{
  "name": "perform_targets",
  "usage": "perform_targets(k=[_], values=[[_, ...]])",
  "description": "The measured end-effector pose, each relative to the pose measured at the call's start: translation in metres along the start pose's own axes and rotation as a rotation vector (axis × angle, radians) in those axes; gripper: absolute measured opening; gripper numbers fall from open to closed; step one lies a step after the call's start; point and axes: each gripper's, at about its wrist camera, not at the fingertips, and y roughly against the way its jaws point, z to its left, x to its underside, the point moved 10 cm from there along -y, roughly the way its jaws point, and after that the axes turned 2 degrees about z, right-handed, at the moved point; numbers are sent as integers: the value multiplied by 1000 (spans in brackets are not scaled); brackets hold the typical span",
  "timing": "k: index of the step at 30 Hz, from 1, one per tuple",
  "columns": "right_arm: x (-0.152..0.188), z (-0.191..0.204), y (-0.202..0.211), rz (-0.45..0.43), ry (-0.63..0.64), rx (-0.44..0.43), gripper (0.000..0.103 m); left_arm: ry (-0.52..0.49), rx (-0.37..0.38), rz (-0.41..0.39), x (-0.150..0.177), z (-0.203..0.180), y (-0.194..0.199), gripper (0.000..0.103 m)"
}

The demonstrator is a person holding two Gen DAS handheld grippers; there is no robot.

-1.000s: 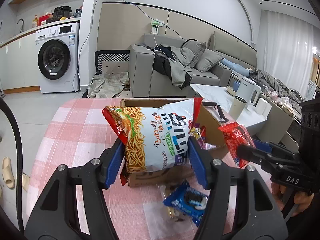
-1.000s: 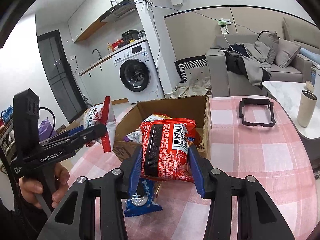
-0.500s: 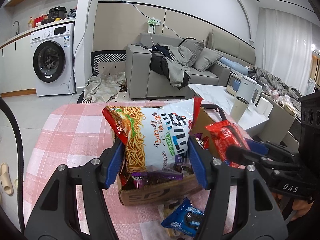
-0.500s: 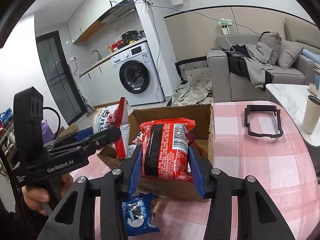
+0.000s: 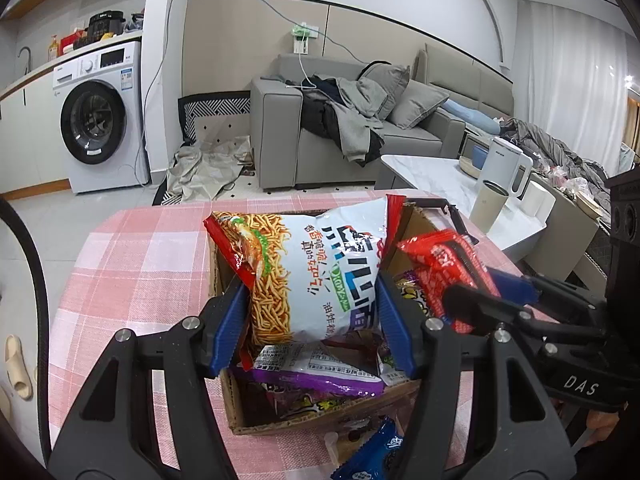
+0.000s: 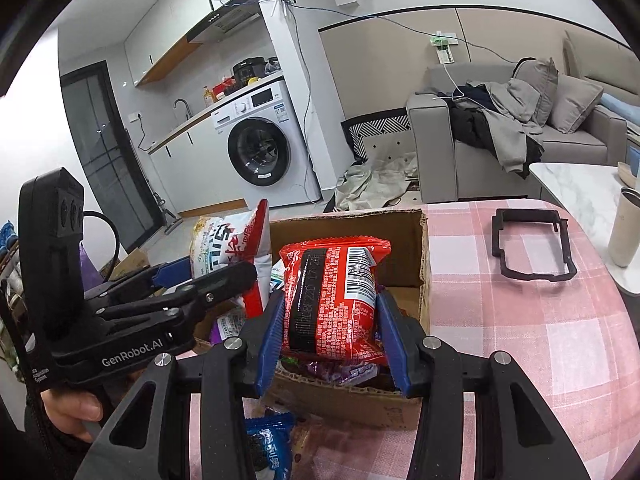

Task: Organize snacks
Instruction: 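Open both tools to drop the red pack and noodle packet into the box, then move both tools toward the blue Oreo pack left on the table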

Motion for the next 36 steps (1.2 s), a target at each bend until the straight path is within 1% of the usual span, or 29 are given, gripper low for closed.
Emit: perform_targets(k=[3,6,9,12,13,14,15,16,17,18,19,21,23,28,32,36], values=[[-2,-5,-1,-6,-4,11,46,-5,11,8,3,-4,-7,59],[-2,-7,-2,6,-10,1,46,-13,6,18,5,-6,-14,60],[0,-8,-3,20,-5,3,48,-16,7,24,8,-8,-14,63],[-1,-9,3,5,2,16,62,-19,11,20,9,-9,-11,69],[-1,-9,7,-1,5,18,71,-19,10,19,9,-9,-9,73],[-1,-10,10,-6,7,21,78,-20,9,15,10,-9,-6,80],[-1,-10,12,-8,9,23,80,-22,8,7,12,-7,2,83],[-1,-10,15,-9,13,23,85,-26,1,-4,13,-7,7,84],[1,-10,19,-9,17,22,92,-29,-8,-9,14,-7,11,85],[2,-11,22,-7,17,25,96,-29,-12,-7,16,-6,14,87],[5,-13,25,-4,13,31,101,-28,-16,-5,18,-7,17,90],[10,-15,29,10,-4,36,102,-23,-27,-5,23,-7,24,103],[15,-18,32,23,-25,40,103,-23,-38,-23,27,-5,34,102],[24,-22,45,4,-35,62,103,-25,-54,-21,40,-2,55,102],[32,-23,53,21,-65,40,103,-39,-62,-34,53,-5,71,102],[39,-17,60,24,-50,51,103,-42,-57,-31,66,-9,82,102]])
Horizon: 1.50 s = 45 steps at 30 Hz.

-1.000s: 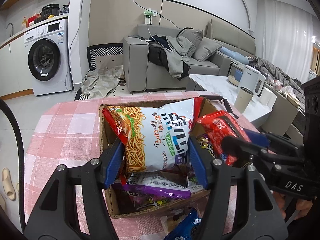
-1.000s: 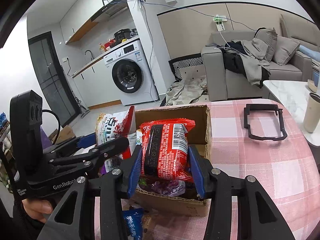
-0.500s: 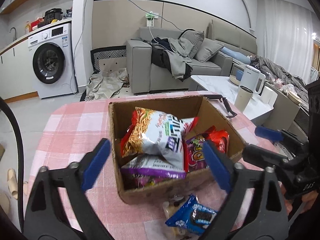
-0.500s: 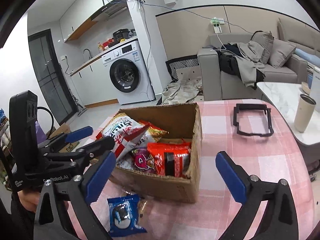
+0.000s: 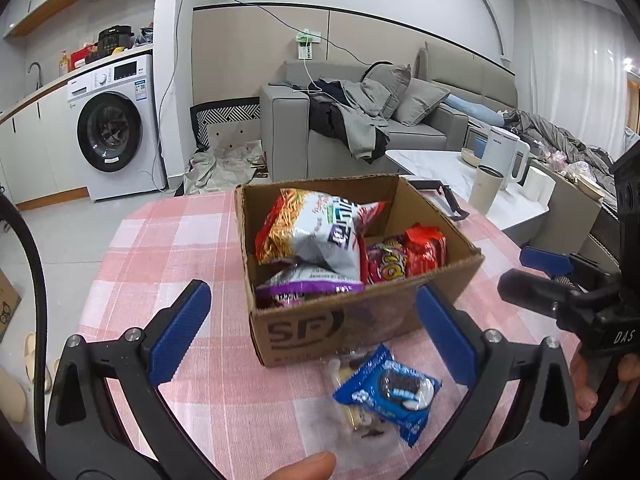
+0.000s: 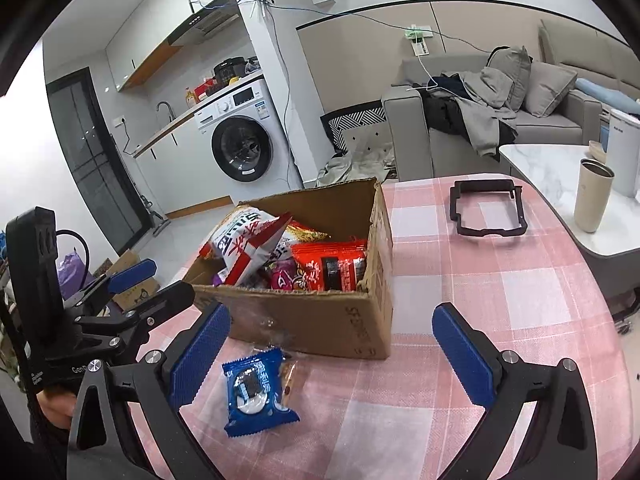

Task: Organize snacks
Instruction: 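Move both tools toward the blue Oreo pack left on the table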

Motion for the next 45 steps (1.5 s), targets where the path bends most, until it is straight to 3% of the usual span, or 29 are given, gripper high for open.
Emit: perform_targets(k=[23,38,45], values=[[40,11,-11,90,4,-19,103,67,-22,54,48,24,21,102],[56,20,-28,144,39,-23,103,80,-39,113,67,33,1,102],[72,31,-44,216,78,-37,103,80,-50,151,77,34,-8,102]])
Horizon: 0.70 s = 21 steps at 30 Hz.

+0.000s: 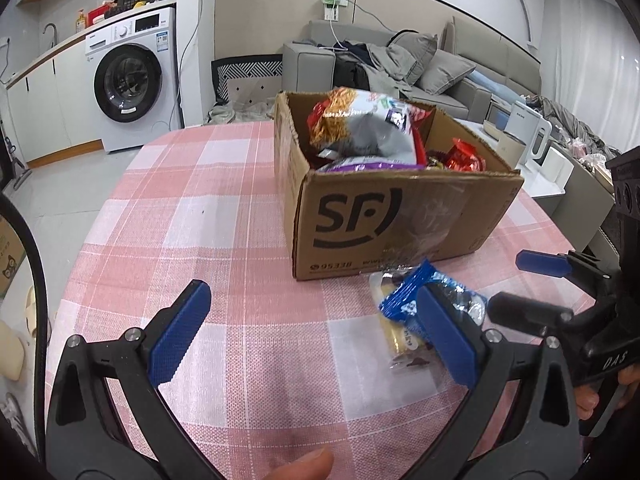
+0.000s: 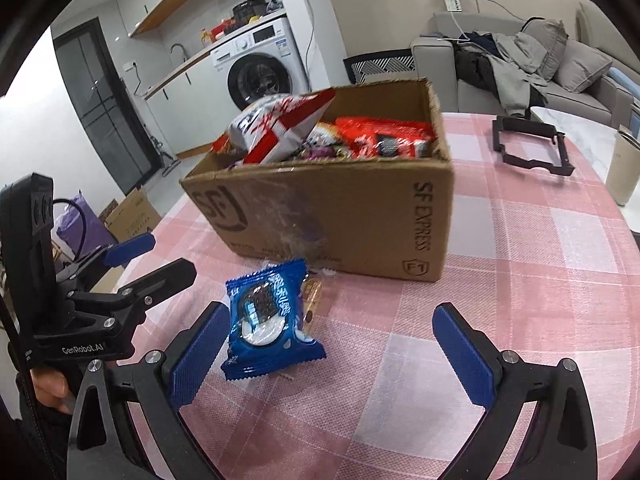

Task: Organize snacks
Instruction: 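Move both tools toward the blue Oreo pack left on the table, then grasp the blue Oreo pack with the right tool while the left tool grasps the cream bun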

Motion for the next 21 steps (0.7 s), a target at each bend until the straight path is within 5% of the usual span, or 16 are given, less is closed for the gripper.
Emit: perform_targets(k=[21], values=[[11,23,-55,164,24,-43,102,60,2,18,7,21,-8,102]])
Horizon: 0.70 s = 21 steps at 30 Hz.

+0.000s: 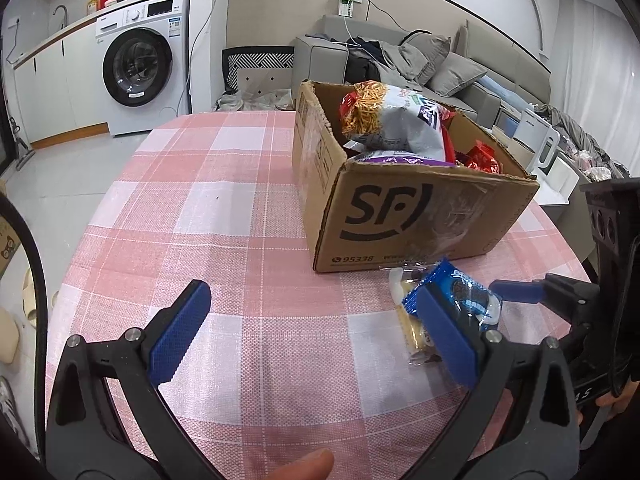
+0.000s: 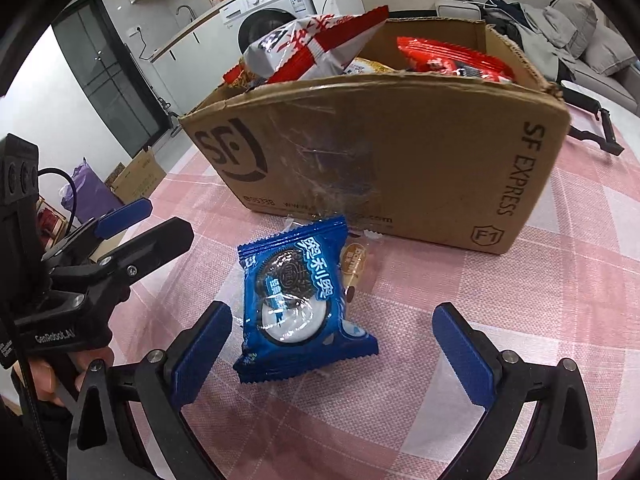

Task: Organize snacks
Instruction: 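Grasp the blue Oreo pack with the right tool while the left tool grasps the cream bun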

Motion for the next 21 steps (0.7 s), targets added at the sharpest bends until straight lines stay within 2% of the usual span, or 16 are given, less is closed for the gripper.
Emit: perform_targets(k=[3,5,7,10,14,21], values=[[-2,2,-1,-7,-1,-4,93,0,0,2,0,-1,-2,102],[-4,4,-3,-3,0,-14,81,0,2,4,0,-1,-2,102],[-3,5,-5,2,0,-25,76,-2,-2,6,2,-1,-3,102],[-2,8,-3,-14,14,-32,58,-3,-2,9,3,-2,-4,102],[-4,6,6,-54,8,-12,50,-3,-5,11,3,-2,-4,102],[0,-5,18,-94,-21,-18,49,-15,3,28,6,-10,-8,102]])
